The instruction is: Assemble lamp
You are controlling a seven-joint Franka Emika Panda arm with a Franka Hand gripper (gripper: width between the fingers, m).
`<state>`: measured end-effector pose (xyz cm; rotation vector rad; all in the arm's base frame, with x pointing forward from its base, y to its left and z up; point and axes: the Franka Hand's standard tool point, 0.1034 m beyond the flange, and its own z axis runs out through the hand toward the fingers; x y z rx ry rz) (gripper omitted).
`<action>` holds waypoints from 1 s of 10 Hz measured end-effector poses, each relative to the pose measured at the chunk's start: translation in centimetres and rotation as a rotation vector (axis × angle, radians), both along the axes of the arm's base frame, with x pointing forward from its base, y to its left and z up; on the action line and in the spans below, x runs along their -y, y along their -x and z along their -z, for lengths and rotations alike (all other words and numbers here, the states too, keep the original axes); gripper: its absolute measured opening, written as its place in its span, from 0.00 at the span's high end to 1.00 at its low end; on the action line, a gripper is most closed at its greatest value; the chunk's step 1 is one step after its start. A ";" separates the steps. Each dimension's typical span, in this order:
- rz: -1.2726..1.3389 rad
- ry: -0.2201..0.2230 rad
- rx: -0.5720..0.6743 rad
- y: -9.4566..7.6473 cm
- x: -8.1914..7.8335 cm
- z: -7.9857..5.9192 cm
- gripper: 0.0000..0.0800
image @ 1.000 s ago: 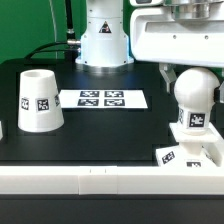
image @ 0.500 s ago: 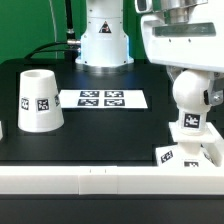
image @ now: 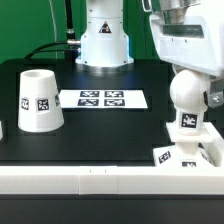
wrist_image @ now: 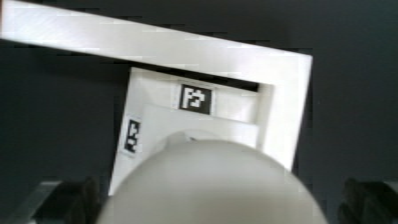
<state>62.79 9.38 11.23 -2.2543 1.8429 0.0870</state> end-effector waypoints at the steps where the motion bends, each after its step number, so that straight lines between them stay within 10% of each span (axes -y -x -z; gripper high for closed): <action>1: -0.100 -0.009 -0.027 0.6 -0.5 -0.5 0.13; 10: -0.557 -0.007 0.019 2.0 -0.6 -1.5 0.13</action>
Offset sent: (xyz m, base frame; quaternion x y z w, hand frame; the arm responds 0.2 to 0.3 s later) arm -0.0211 0.0122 0.0136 -0.0174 -0.0095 -0.2747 0.9613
